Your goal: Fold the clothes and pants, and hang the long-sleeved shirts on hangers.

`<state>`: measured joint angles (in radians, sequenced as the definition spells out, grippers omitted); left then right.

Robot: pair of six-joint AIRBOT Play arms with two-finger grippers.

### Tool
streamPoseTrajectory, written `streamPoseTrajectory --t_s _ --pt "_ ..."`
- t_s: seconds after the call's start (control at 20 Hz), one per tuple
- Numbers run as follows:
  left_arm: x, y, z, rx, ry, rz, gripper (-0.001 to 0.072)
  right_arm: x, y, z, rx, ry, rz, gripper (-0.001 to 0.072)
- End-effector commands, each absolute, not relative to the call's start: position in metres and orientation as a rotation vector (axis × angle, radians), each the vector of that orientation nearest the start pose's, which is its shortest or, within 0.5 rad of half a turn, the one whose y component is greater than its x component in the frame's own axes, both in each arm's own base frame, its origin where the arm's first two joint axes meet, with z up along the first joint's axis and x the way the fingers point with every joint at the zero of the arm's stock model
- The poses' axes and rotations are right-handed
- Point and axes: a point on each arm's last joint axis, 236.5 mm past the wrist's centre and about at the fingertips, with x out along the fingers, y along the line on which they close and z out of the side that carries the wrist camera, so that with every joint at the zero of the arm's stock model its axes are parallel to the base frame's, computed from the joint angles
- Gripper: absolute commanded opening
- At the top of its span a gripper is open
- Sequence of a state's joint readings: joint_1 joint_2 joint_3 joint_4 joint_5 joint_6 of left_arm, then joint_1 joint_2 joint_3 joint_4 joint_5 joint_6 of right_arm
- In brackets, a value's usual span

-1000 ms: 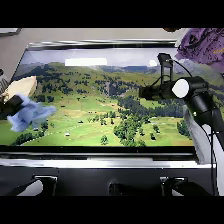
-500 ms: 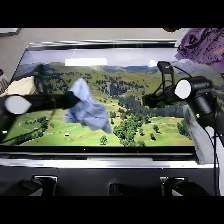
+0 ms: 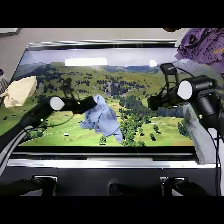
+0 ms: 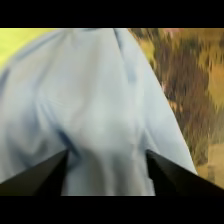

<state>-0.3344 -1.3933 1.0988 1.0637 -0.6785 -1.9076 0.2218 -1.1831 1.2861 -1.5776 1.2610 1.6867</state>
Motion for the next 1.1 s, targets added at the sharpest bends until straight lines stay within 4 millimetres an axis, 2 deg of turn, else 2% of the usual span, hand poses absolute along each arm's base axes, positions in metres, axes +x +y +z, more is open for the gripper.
streamPoseTrajectory --t_s 0.0,0.1,0.2,0.3,0.4,0.5,0.7,0.85,0.9,1.05 --pt "0.446 -0.149 0.027 -0.646 1.049 -0.170 0.0632 0.397 0.054 0.087 0.155 1.105 0.075 0.0523" --pt "0.444 -0.100 0.050 -0.637 1.030 -0.136 0.0632 0.397 0.057 0.069 0.400 1.152 0.155 0.0521" --pt "0.433 -0.062 0.060 -0.636 1.039 -0.102 0.0631 0.384 0.091 0.041 0.581 1.216 0.318 0.0522" --pt "0.417 -0.042 0.059 -0.644 1.087 -0.081 0.0631 0.357 0.135 0.007 0.666 1.296 0.473 0.0527" --pt "0.405 -0.037 0.054 -0.653 1.144 -0.076 0.0631 0.329 0.168 -0.027 0.663 1.368 0.551 0.0555" --pt "0.399 -0.037 0.052 -0.642 1.170 -0.085 0.0631 0.306 0.193 -0.055 0.615 1.416 0.579 0.0559" --pt "0.399 -0.038 0.052 -0.635 1.170 -0.090 0.0631 0.282 0.241 -0.075 0.562 1.463 0.648 0.0558" --pt "0.399 -0.038 0.052 -0.635 1.170 -0.090 0.0631 0.271 0.260 -0.090 0.561 1.501 0.659 0.0538" --pt "0.399 -0.038 0.052 -0.635 1.170 -0.090 0.0631 0.270 0.263 -0.093 0.571 1.511 0.657 0.0495" --pt "0.392 -0.041 0.050 -0.636 1.202 -0.099 0.0631 0.271 0.264 -0.095 0.574 1.512 0.651 0.0151"
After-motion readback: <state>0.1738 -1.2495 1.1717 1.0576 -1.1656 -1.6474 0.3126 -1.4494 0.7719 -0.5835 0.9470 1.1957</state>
